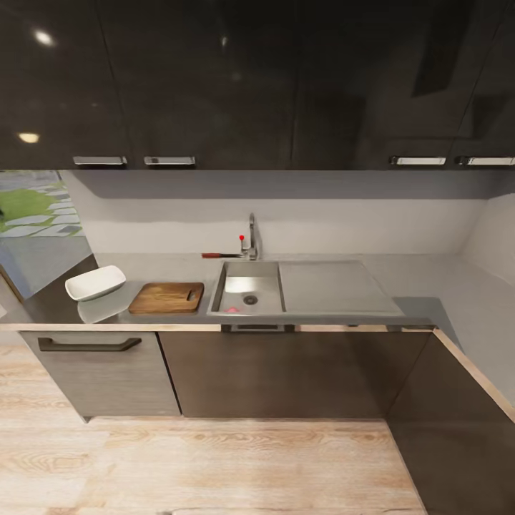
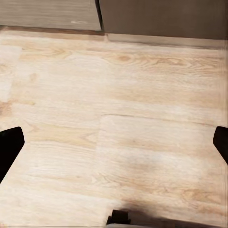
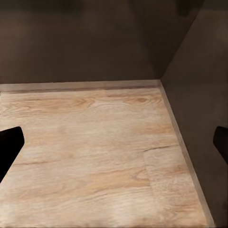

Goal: In the kitchen, take the Vidalia onion out of the sink, dice it on the chopping board with the paring knife, put the diced onion into the bowl on the countertop, then place both the paring knife and the chopping board into the sink.

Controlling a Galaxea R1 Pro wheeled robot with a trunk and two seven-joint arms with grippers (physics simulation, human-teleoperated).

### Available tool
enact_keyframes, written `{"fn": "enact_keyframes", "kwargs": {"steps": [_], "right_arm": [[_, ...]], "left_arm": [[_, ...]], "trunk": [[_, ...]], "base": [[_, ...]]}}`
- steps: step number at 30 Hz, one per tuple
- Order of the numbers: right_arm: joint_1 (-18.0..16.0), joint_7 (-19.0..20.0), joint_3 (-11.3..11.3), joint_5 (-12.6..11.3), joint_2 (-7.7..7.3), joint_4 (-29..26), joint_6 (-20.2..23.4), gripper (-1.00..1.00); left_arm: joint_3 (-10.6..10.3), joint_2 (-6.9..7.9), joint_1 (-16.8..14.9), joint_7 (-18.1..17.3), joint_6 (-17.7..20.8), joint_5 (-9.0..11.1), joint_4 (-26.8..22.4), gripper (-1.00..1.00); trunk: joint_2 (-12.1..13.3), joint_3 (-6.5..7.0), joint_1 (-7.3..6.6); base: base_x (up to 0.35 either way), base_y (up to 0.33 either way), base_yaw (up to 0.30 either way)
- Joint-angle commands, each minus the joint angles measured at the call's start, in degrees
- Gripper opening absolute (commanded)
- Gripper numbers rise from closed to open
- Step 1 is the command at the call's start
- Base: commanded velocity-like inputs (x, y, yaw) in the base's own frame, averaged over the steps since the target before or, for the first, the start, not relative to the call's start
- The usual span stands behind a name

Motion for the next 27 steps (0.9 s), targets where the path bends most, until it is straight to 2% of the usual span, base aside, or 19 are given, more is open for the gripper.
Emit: {"fn": "enact_keyframes", "kwargs": {"steps": [1,4,8,15,17,19,20,23,24,25,27], "right_arm": [[0.01,-0.30,-0.02,0.33,0.09,0.74,-0.05,1.00],[0.01,-0.30,-0.02,0.33,0.15,1.44,-0.08,1.00],[0.01,-0.30,-0.02,0.33,0.17,2.11,0.07,1.00],[0.01,-0.05,0.03,0.33,0.40,2.92,0.16,1.00],[0.01,0.01,0.06,0.33,0.42,3.02,0.18,1.00],[0.01,0.02,0.06,0.33,0.43,3.05,0.19,1.00],[0.01,0.04,0.07,0.33,0.43,3.08,0.25,1.00],[0.01,0.04,0.07,0.33,0.43,3.09,0.27,1.00],[0.01,0.05,0.07,0.33,0.43,3.09,0.28,1.00],[0.01,0.05,0.07,0.33,0.43,3.09,0.29,1.00],[0.01,0.05,0.07,0.33,0.43,3.09,0.29,1.00]], "left_arm": [[0.01,-0.35,0.02,-0.02,8.66,0.06,-7.90,1.00],[-2.04,-0.73,0.01,-0.10,21.81,0.05,-22.37,1.00],[-5.59,-1.14,-0.05,-0.09,31.30,0.04,-32.01,1.00],[-6.79,-4.36,-0.92,-0.09,38.95,-0.08,-40.79,1.00],[-6.86,-5.25,-3.36,-0.09,42.15,-0.06,-41.80,1.00],[-6.89,-5.49,-5.20,-0.09,43.63,-0.02,-42.03,1.00],[-7.24,-5.89,-9.00,-0.14,46.77,0.02,-42.27,1.00],[-8.31,-6.32,-13.62,-0.15,50.55,0.06,-42.37,1.00],[-8.79,-6.48,-16.59,-0.13,52.83,0.17,-42.35,1.00],[-9.22,-6.64,-22.28,-0.05,56.28,0.38,-41.85,1.00],[-9.46,-6.76,-31.74,0.08,58.59,0.75,-39.04,1.00]], "trunk": [[-0.10,-0.10,0.04],[-0.10,-0.10,0.04],[-0.10,-0.10,0.04],[-0.10,-0.10,0.04],[-0.10,-0.10,0.04],[-0.10,-0.10,0.04],[-0.10,-0.10,0.04],[-0.10,-0.10,0.04],[-0.10,-0.10,0.04],[-0.10,-0.10,0.04],[-0.10,-0.10,0.04]], "base": [[0.000,0.000,0.000],[0.000,0.000,0.000],[0.000,0.000,0.000],[0.000,0.000,0.000],[0.000,0.000,0.000],[0.000,0.000,0.000],[0.000,0.000,0.000],[0.000,0.000,0.000],[0.000,0.000,0.000],[0.000,0.000,0.000],[0.000,0.000,0.000]]}}
